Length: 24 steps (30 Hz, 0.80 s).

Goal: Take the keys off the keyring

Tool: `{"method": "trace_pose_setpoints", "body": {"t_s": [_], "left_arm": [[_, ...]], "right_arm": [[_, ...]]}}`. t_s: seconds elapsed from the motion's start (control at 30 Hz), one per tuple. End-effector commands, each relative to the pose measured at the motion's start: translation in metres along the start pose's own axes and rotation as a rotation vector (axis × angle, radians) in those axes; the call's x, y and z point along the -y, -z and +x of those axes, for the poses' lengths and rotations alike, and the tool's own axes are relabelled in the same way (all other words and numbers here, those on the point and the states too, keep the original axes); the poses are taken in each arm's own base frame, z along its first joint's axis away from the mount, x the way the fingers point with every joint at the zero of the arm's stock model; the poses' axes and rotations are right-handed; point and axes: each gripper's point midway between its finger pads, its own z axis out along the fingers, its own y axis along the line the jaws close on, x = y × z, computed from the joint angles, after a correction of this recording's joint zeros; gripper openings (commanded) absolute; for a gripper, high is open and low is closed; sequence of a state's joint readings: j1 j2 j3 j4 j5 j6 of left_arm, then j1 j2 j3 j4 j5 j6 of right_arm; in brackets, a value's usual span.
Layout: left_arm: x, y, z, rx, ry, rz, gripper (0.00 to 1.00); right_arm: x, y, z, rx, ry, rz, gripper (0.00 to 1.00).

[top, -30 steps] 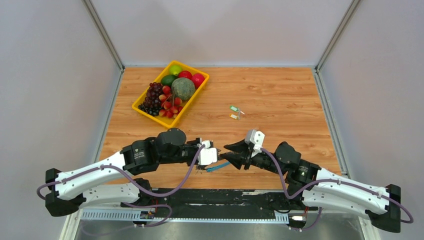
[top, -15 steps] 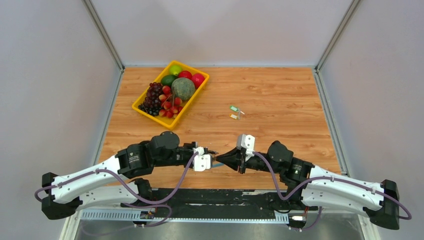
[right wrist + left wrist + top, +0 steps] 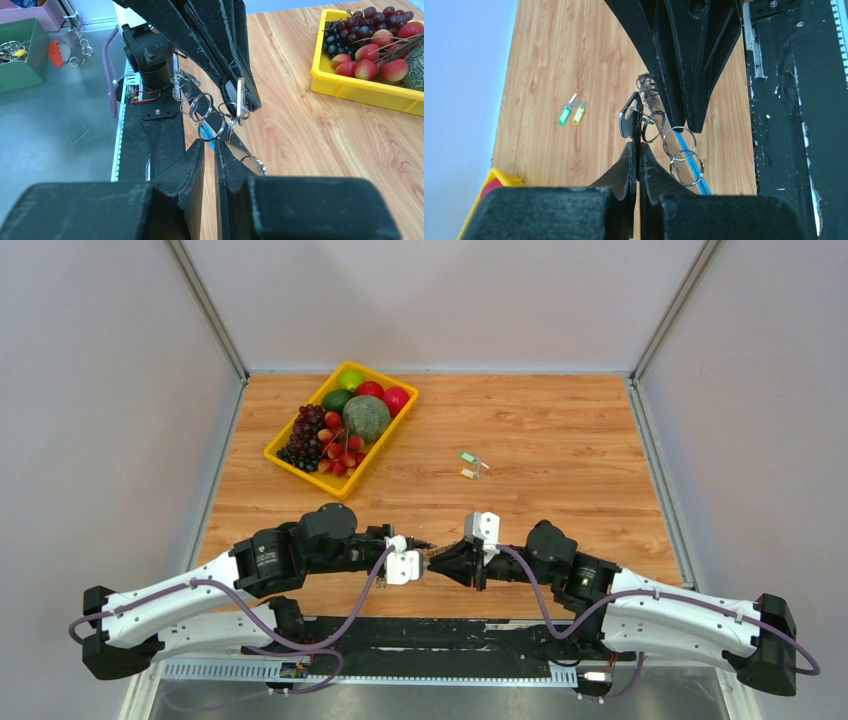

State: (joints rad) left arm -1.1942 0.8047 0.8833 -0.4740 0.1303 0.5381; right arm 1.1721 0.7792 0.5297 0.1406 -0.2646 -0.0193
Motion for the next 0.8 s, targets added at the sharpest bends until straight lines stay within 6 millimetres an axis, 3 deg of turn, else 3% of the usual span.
{"method": "trace_pose_setpoints", "body": {"t_s": [0.0, 0.23, 0.37, 0.77], "left_arm": [[-0.010, 0.003, -0.022, 0.094, -0.041, -0.030, 0.00], [-0.009, 0.004, -0.023, 0.103, -0.046, -0.029, 0.00], [-0.009, 0.005, -0.024, 0.109, -0.047, -0.027, 0.00], [-0.008, 0.007, -0.027, 0.122, -0.046, -0.026, 0.00]], "right_arm": [[-0.004, 0.001, -0.040, 0.115, 0.018, -0.019, 0.16], [0.008, 0.018, -0.050, 0.168, 0.030, 0.078, 0.29], [0.012, 0.024, -0.053, 0.187, 0.036, 0.105, 0.31], [0.009, 0.007, -0.051, 0.143, 0.031, 0.067, 0.31]]}}
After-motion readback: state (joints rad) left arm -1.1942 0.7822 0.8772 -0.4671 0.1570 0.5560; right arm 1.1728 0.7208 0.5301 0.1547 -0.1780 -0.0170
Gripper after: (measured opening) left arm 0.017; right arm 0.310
